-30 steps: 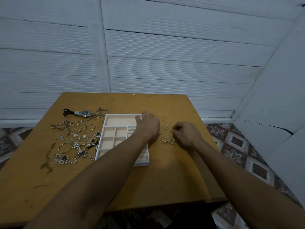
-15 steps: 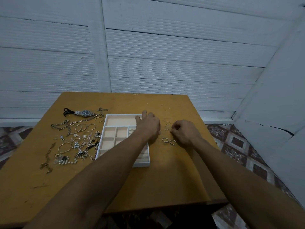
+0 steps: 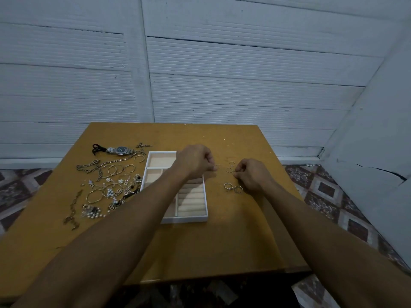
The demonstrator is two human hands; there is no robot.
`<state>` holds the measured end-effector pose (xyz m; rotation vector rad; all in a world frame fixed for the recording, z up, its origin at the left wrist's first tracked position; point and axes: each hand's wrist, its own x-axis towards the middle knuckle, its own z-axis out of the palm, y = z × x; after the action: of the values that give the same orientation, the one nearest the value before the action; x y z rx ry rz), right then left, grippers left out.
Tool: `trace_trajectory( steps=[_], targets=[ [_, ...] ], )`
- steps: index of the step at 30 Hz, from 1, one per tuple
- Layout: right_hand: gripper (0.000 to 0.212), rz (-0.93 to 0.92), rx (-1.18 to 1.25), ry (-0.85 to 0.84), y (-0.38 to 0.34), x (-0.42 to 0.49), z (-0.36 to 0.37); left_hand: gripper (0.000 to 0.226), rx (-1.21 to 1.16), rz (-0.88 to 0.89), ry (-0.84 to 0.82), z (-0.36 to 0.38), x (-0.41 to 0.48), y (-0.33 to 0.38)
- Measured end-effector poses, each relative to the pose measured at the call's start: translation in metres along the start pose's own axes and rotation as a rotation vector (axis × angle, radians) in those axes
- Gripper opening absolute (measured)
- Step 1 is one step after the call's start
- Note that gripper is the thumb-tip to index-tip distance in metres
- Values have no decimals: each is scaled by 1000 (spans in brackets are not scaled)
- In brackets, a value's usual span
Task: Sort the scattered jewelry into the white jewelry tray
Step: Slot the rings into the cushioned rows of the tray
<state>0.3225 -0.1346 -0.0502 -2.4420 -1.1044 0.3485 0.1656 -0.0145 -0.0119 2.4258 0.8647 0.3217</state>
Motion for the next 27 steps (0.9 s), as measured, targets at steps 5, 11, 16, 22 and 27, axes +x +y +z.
trace_trajectory(
  steps=[5,11,16,22,27],
  targets=[
    [20,23,56,2,-2,-2,-3,17,-30,32,-27,-37,-27,-17],
    [13,-4,210,8,-5,-14,-14,17,72,-31,-148,-54,-46,-38],
    [13,-52,305,35,-23,-34,-20,10,138,24,-78,-46,-50,-37],
    [12,-148,356,-22,-46,-62,-11,6,239,73,35,-21,-61,-40],
    [20,-172,358,-76,-54,-68,1,12,284,147,100,-15,-73,-46]
  ],
)
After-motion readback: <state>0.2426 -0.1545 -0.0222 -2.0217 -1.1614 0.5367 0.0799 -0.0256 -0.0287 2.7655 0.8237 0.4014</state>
